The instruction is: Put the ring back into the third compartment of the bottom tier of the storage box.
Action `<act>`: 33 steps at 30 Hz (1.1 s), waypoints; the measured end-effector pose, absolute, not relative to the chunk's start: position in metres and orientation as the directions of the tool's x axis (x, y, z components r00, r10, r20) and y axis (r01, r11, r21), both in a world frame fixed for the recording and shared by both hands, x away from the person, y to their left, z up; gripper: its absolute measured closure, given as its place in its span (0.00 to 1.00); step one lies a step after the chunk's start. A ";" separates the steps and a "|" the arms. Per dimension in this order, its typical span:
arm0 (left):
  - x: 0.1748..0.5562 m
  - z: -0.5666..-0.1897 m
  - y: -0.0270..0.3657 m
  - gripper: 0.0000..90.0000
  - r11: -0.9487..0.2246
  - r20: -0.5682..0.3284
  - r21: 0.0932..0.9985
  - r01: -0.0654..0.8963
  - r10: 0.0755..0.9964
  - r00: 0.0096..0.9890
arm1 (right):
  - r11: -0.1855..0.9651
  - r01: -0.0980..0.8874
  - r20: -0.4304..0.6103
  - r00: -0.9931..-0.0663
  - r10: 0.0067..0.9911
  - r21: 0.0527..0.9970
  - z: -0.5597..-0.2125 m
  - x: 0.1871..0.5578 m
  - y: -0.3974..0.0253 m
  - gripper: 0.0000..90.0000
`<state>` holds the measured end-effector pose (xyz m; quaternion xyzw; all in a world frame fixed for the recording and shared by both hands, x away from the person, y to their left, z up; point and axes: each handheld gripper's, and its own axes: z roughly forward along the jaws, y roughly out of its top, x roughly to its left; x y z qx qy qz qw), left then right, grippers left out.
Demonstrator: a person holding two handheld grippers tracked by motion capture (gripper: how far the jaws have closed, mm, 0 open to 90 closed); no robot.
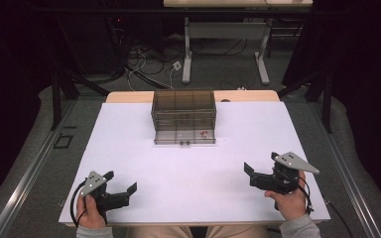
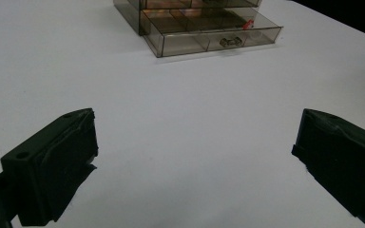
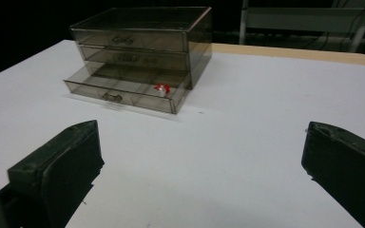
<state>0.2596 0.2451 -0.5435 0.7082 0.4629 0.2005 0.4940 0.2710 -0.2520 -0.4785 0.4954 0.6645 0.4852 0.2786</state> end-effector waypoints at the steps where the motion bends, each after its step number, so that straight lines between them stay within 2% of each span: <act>1: 0.260 -0.543 0.245 0.01 -0.083 -0.174 0.885 0.458 0.853 0.492 | 0.042 0.386 0.102 -0.347 0.932 0.922 -0.481 0.270 -0.255 0.00; 5: 0.259 -0.544 0.246 0.01 -0.081 -0.176 0.885 0.459 0.855 0.488 | 0.032 0.372 0.097 -0.322 0.942 0.928 -0.489 0.266 -0.265 0.00; 13: 0.259 -0.543 0.247 0.01 -0.079 -0.173 0.885 0.459 0.859 0.481 | 0.003 0.406 0.114 -0.262 0.958 0.914 -0.506 0.258 -0.286 0.00; 18: 0.259 -0.543 0.247 0.01 -0.076 -0.175 0.886 0.458 0.860 0.480 | 0.012 0.406 0.089 -0.230 0.969 0.914 -0.516 0.257 -0.292 0.00; 26: 0.259 -0.543 0.248 0.01 -0.076 -0.175 0.886 0.458 0.860 0.480 | -0.040 0.421 0.137 -0.202 0.970 0.906 -0.526 0.261 -0.300 0.00; 33: 0.259 -0.543 0.249 0.01 -0.073 -0.174 0.888 0.455 0.861 0.479 | -0.043 0.427 0.126 -0.169 0.977 0.903 -0.534 0.263 -0.306 0.00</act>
